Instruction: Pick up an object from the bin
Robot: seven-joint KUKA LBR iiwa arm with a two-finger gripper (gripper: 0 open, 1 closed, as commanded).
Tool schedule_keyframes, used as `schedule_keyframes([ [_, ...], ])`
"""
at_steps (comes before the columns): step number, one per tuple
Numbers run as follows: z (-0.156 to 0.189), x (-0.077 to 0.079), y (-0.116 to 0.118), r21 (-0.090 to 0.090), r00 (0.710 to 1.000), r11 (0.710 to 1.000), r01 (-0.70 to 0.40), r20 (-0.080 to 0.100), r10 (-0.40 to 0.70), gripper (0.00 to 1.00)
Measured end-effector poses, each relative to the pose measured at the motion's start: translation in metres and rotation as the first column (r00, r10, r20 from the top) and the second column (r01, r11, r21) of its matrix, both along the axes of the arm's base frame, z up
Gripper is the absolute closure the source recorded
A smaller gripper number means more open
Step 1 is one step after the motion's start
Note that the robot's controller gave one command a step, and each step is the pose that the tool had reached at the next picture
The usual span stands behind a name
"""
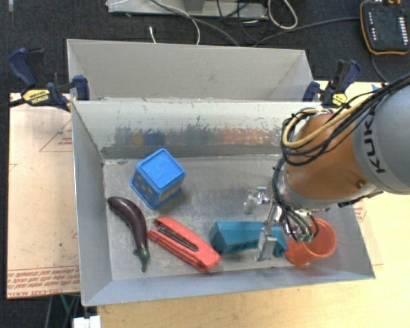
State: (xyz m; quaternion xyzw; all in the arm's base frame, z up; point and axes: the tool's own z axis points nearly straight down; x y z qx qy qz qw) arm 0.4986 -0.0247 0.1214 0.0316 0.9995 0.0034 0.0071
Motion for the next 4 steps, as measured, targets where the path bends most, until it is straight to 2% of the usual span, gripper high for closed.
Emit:
schedule_keyframes([
  [1,-0.045,0.003,-0.003,-0.001,0.994,0.994,-0.108,-0.018,0.108,0.0],
  [2,-0.051,0.002,0.015,0.002,0.996,0.996,0.091,-0.002,-0.091,0.0],
  [3,-0.045,0.004,-0.001,0.0,0.995,0.995,-0.098,-0.014,0.098,1.0],
  [4,-0.045,0.004,-0.001,0.0,0.995,0.995,-0.097,-0.014,0.097,1.0],
])
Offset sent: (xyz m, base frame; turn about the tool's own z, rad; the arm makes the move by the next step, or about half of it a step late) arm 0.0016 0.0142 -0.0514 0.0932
